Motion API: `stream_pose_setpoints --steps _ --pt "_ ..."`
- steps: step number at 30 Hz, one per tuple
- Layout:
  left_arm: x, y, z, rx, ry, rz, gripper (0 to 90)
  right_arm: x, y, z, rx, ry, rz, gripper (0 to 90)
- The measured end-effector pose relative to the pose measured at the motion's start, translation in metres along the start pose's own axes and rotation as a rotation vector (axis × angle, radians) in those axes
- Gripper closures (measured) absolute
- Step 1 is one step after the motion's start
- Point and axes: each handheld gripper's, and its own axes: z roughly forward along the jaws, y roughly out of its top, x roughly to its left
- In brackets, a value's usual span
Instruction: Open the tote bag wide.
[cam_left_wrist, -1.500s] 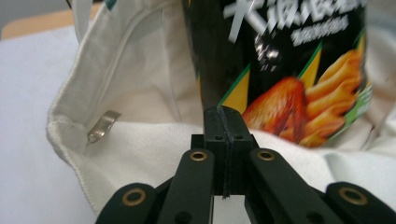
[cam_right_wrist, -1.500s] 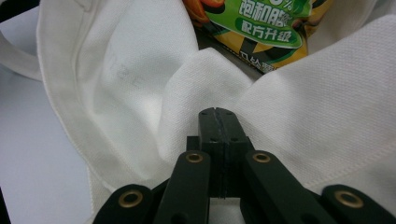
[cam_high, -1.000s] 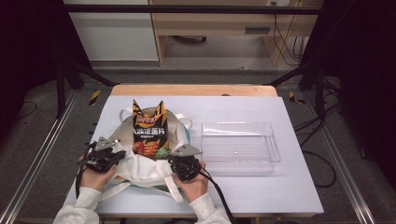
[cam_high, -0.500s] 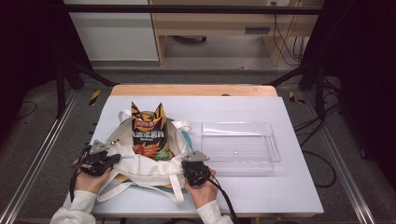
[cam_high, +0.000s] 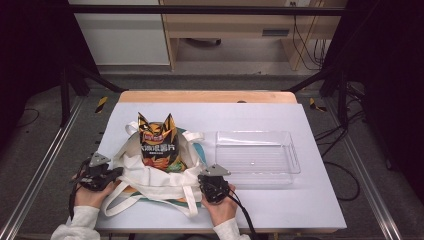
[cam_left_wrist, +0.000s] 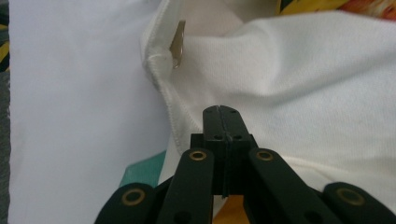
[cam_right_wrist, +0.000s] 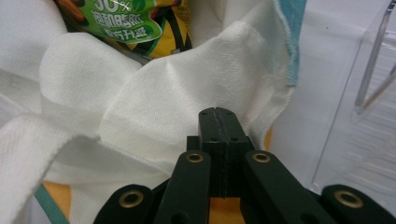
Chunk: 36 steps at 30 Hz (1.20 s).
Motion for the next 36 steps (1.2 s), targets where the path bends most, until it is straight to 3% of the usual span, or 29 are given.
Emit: stream_pose_setpoints --steps 11,17,23,28,36 --pt "-0.001 -0.003 0.003 0.0 -0.008 -0.003 90.0 -0.002 -0.004 0.003 -0.02 0.004 -0.01 90.0" --pt "0.0 -0.002 0.001 -0.025 -0.011 -0.005 89.9 -0.002 -0.004 0.001 -0.037 0.013 -0.009 90.0" --pt "0.001 0.005 -0.015 -0.141 -0.037 -0.012 83.6 0.001 0.001 -0.004 -0.065 0.023 -0.02 86.1" --pt "-0.001 0.012 -0.031 -0.233 -0.049 -0.026 76.9 0.005 0.013 -0.015 -0.123 0.062 -0.042 81.7" --pt "-0.008 0.029 -0.042 -0.287 -0.058 -0.021 63.9 0.006 0.037 -0.035 -0.23 0.094 -0.058 68.0"
